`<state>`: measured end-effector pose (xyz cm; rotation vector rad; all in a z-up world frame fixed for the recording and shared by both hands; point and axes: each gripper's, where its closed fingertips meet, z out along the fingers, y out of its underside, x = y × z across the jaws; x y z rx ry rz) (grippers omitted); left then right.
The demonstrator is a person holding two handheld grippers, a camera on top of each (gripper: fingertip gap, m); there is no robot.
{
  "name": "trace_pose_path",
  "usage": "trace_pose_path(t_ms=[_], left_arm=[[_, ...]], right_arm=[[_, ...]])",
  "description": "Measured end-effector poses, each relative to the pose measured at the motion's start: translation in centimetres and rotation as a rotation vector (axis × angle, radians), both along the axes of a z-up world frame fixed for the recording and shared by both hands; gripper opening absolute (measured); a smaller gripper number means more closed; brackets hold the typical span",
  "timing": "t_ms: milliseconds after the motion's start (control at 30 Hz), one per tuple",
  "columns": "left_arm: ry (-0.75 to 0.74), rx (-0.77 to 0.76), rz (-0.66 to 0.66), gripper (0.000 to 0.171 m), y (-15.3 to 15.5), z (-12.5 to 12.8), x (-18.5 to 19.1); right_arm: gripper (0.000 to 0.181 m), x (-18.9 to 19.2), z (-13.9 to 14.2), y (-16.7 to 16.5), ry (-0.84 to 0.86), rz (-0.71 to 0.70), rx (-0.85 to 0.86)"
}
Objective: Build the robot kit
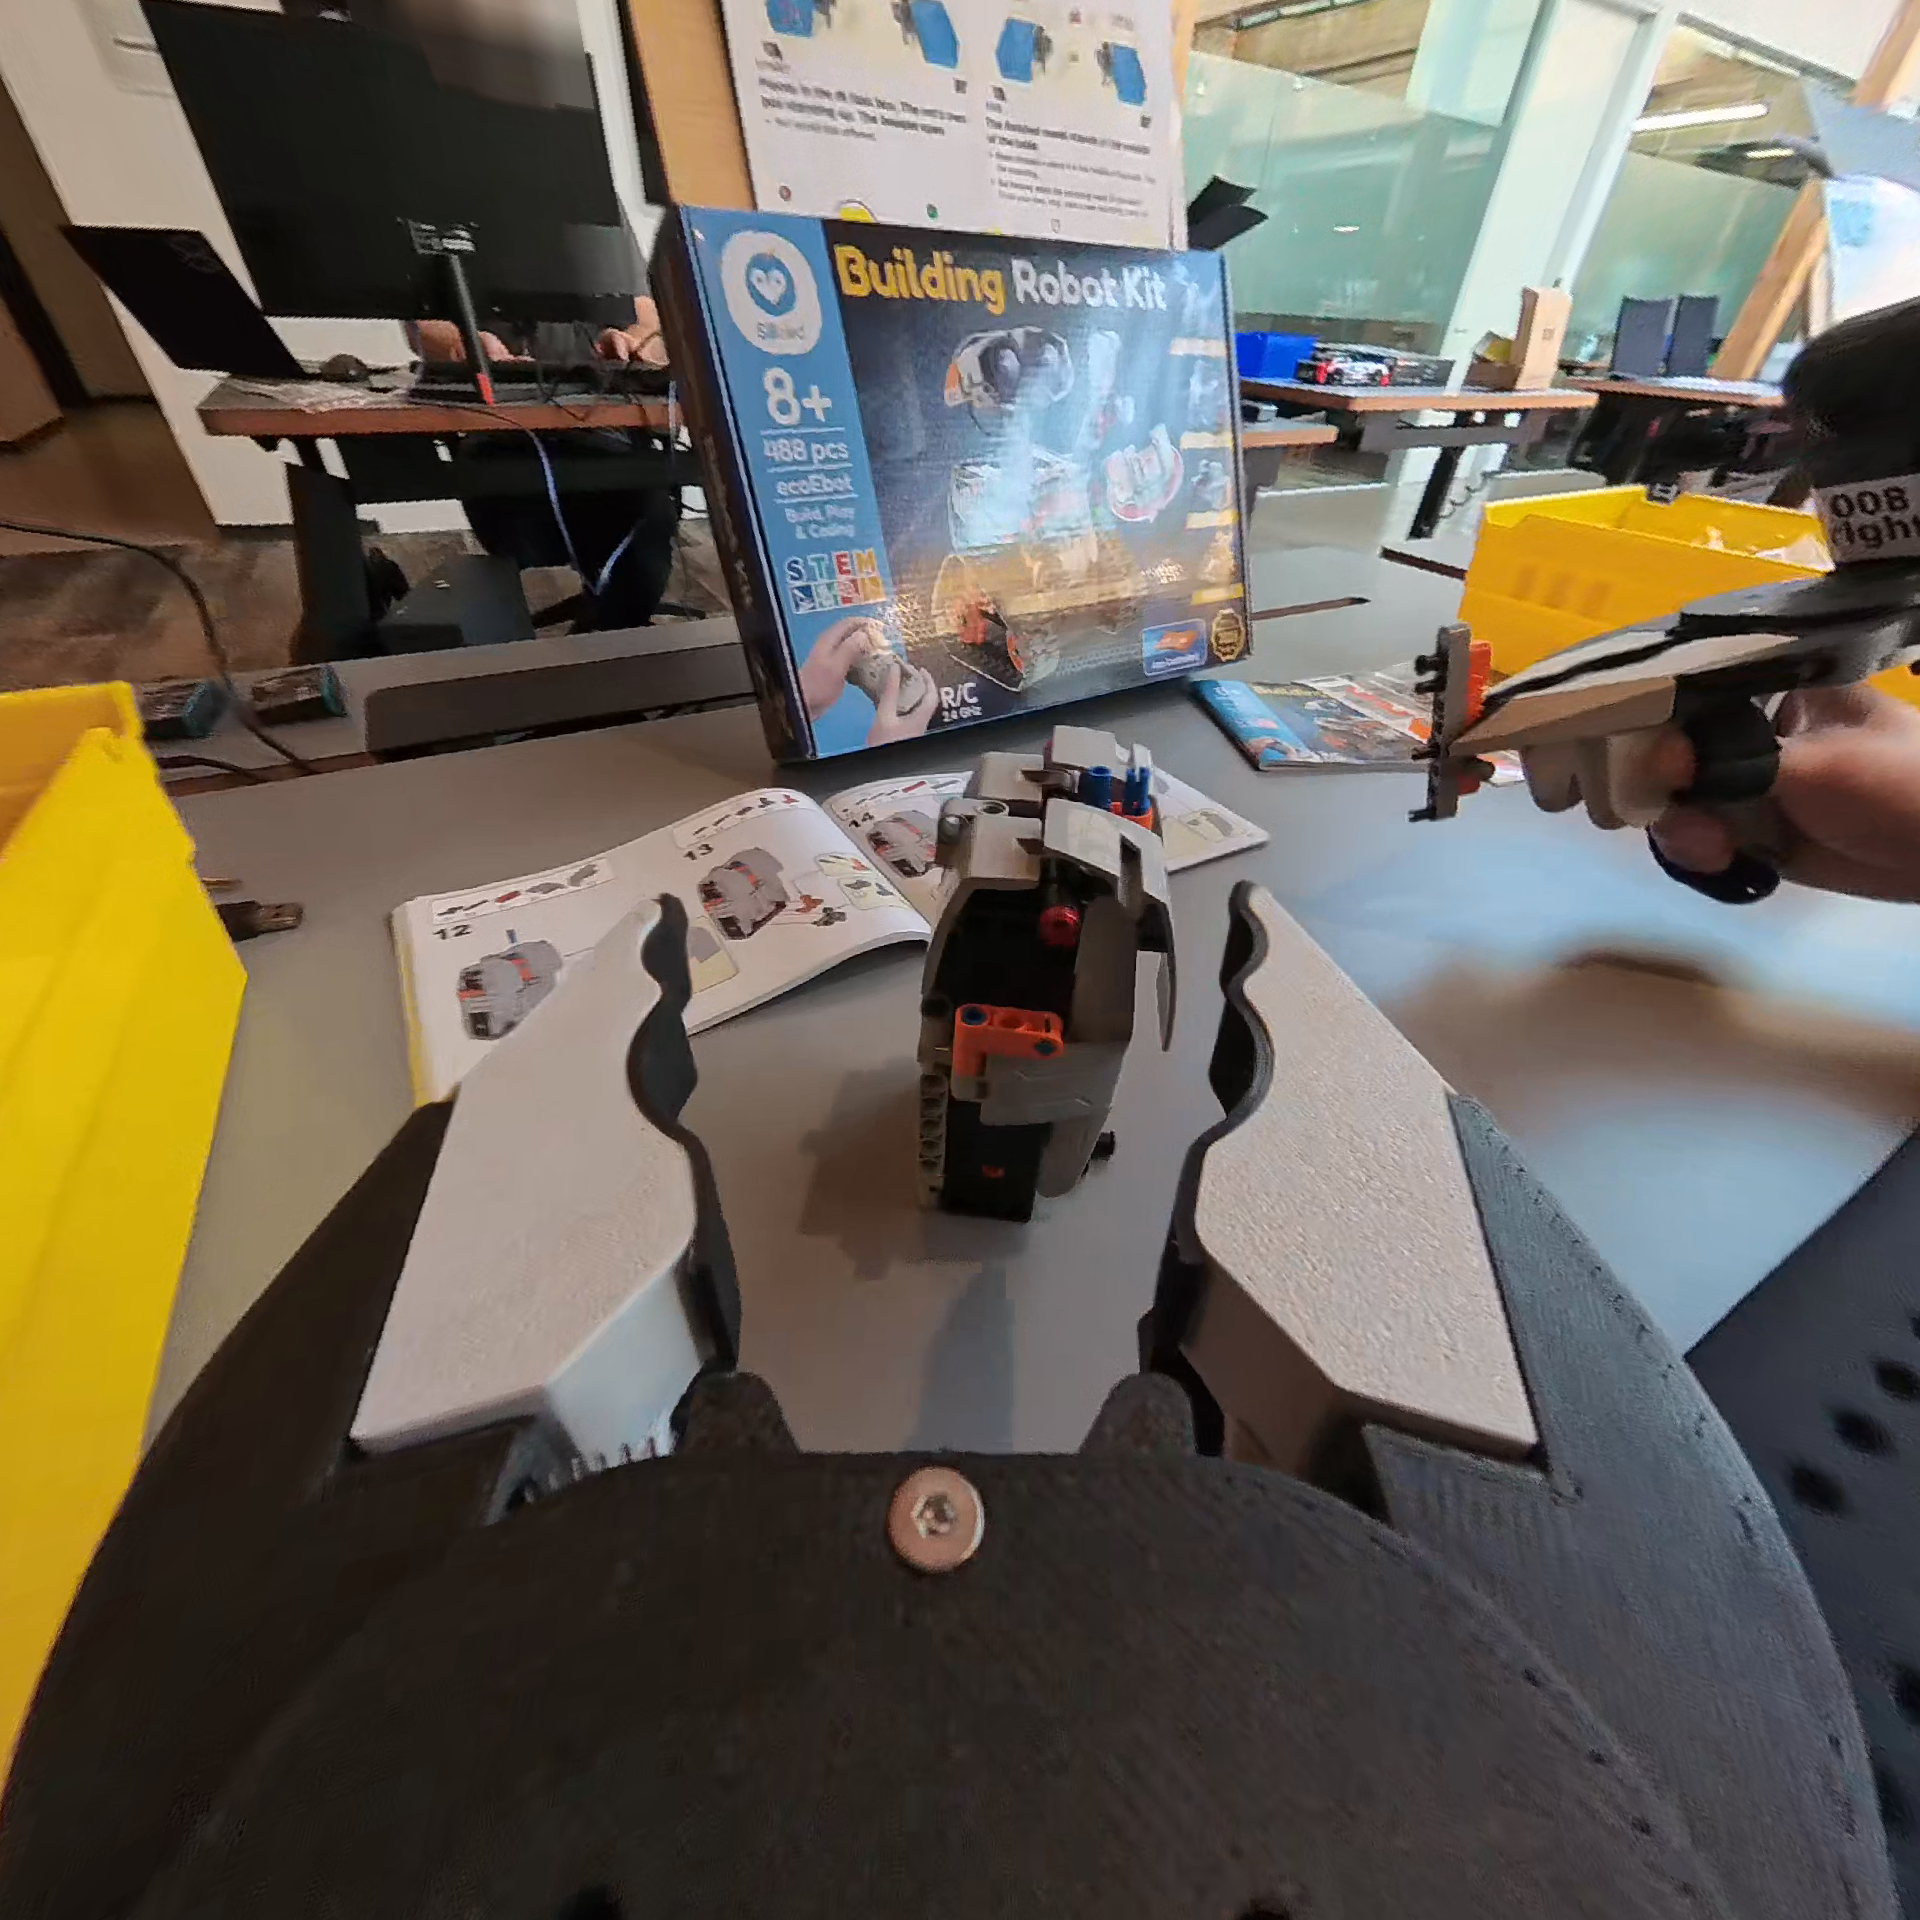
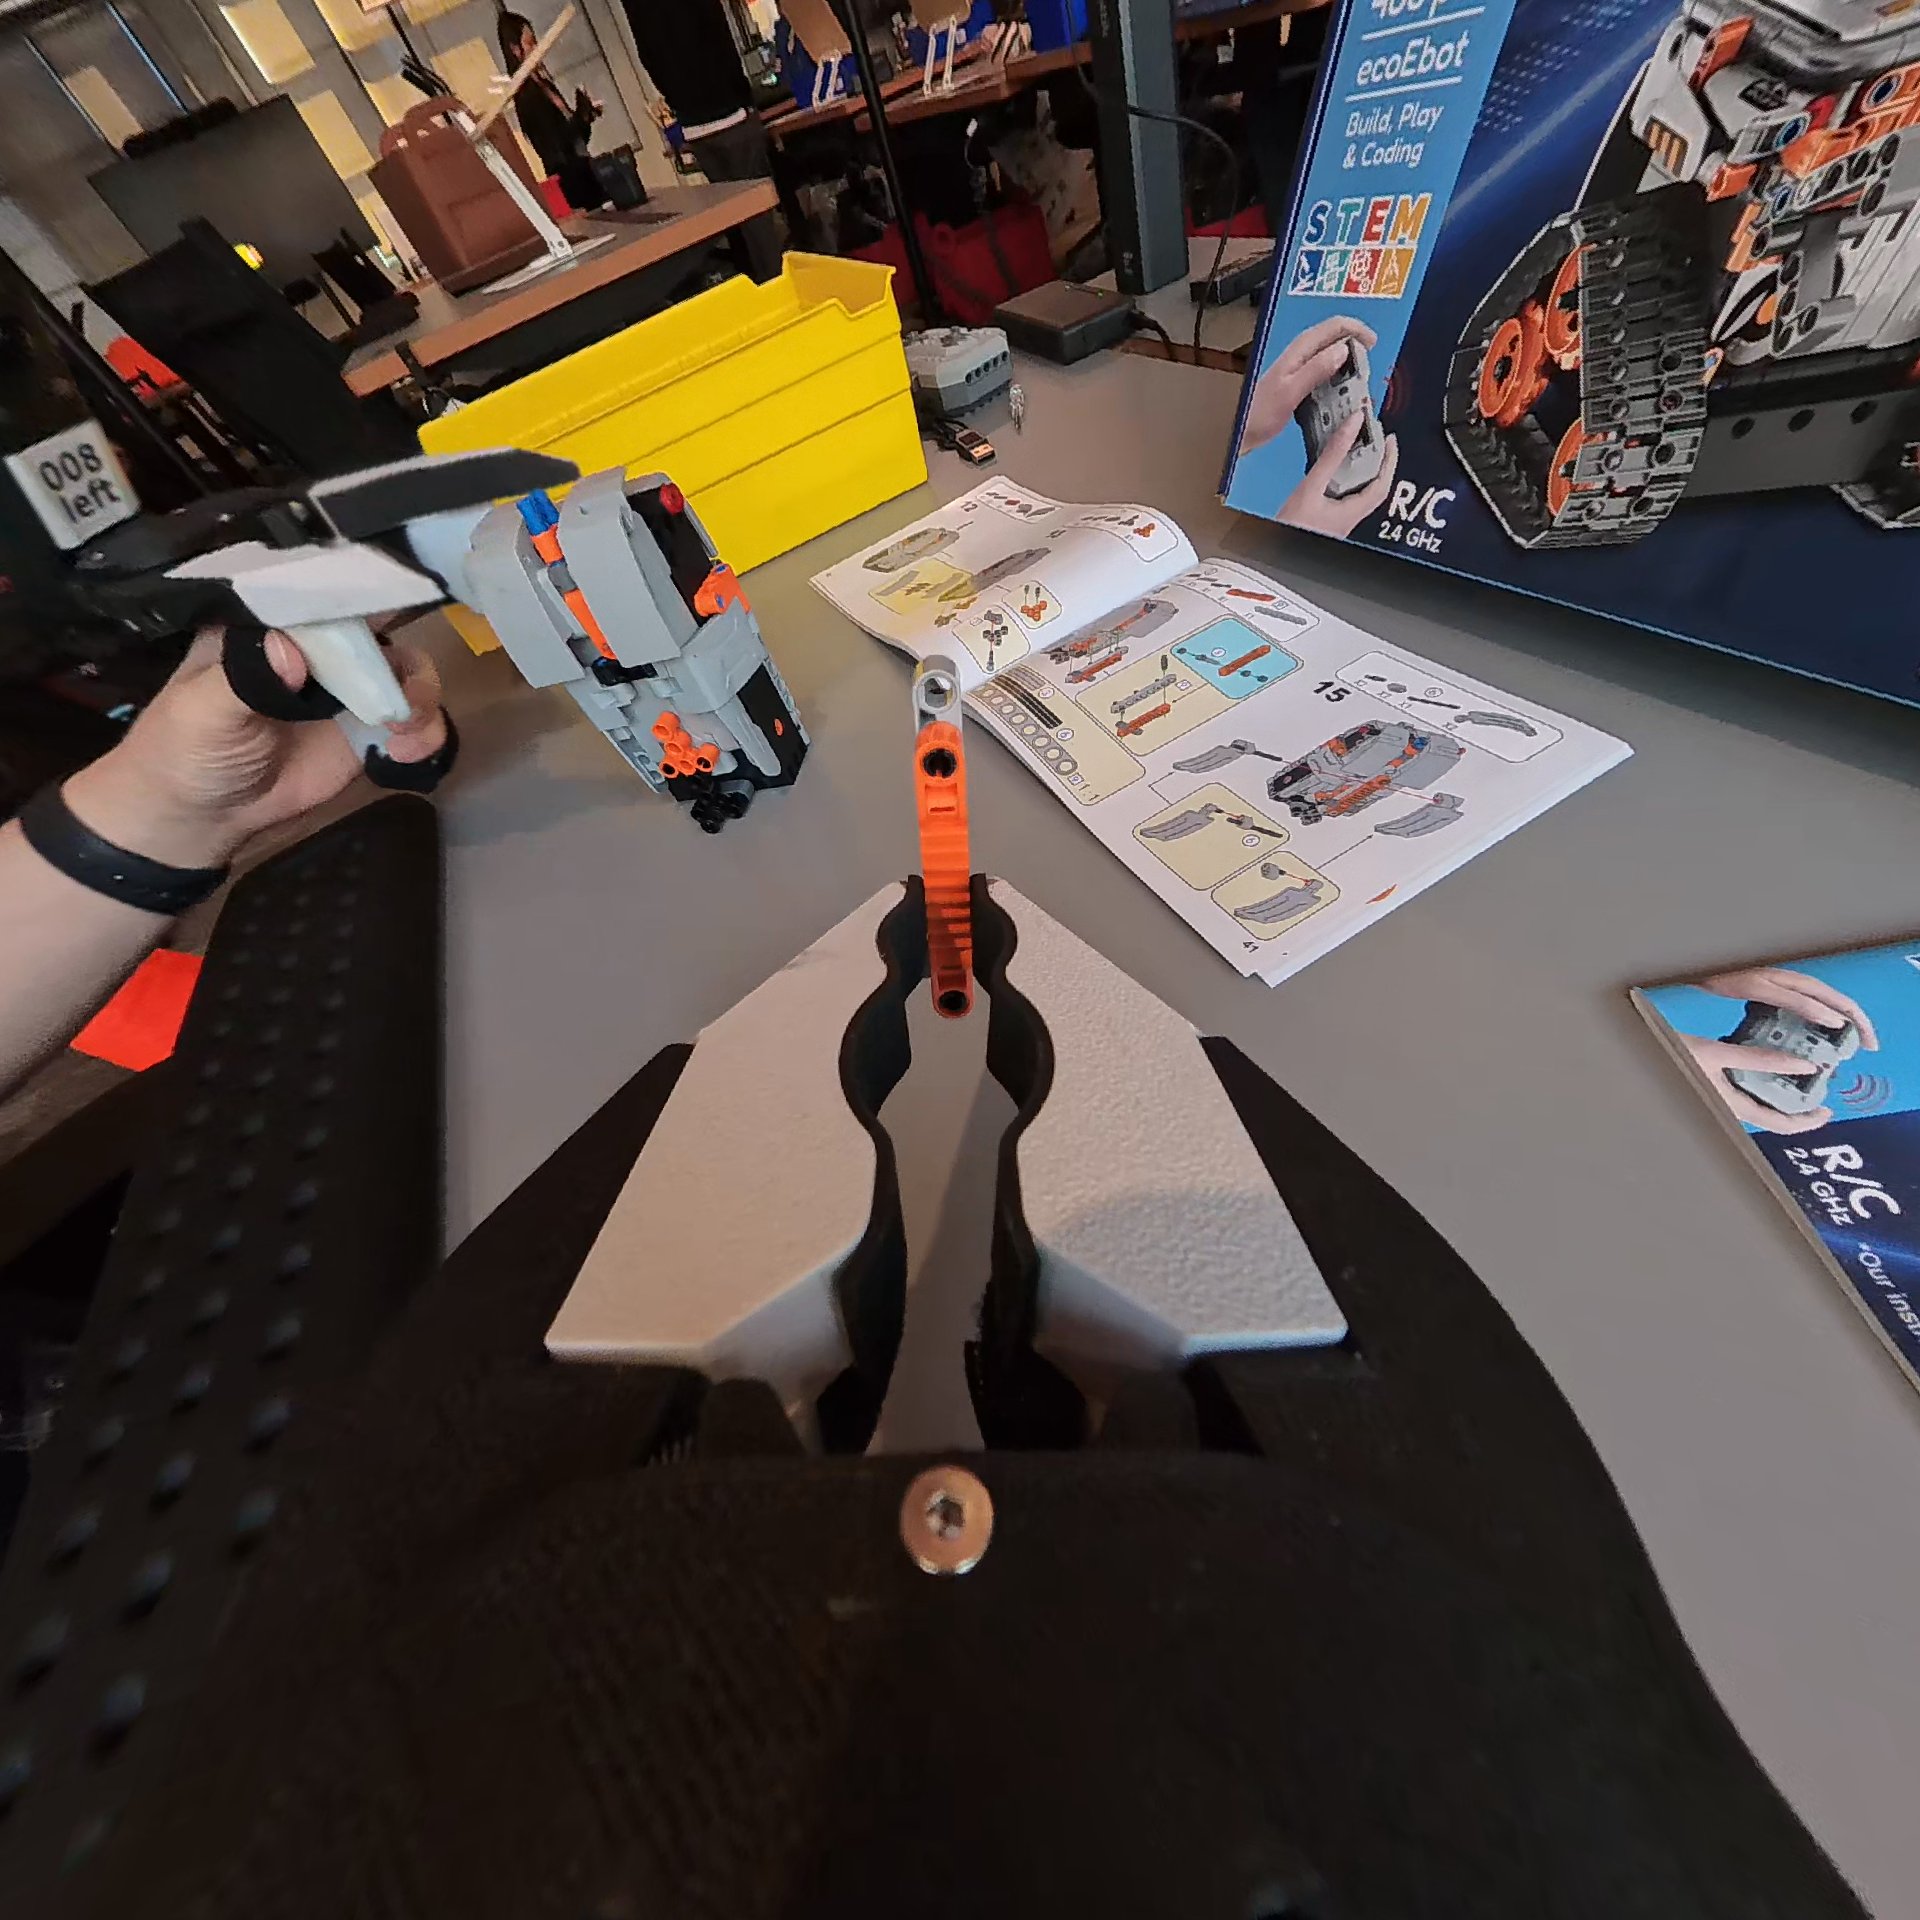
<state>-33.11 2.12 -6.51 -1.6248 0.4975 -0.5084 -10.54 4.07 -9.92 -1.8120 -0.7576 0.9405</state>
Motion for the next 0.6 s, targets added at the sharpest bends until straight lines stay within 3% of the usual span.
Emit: trace_pose_path(t_ms=[133, 233, 367, 467, 600], left_arm=[[-0.01, -0.044, -0.069, 0.108, 0.7, -1.4, 1.7], [0.069, -0.052, -0.092, 0.106, 0.7, -2.5, 2.4], [0.073, -0.1, -0.108, 0.094, 0.7, -3.6, 2.7], [0.102, -0.11, -0.132, 0.071, 0.4, -4.1, 3.1], [0.124, -0.098, -0.13, 0.063, 0.3, -4.2, 3.2]], right_arm=[[0.007, 0.0, 0.0, 0.0, 0.001, 0.0, -0.002], [0.007, 0.0, 0.1, 0.0, 0.002, 0.003, 0.002], [0.007, 0.0, 0.1, -0.1, 0.0, 0.005, 0.002], [0.007, -0.1, 0.0, -0.1, -0.002, 0.008, 0.001], [0.007, -0.2, 0.0, -0.2, -0.007, 0.009, 0.003]])
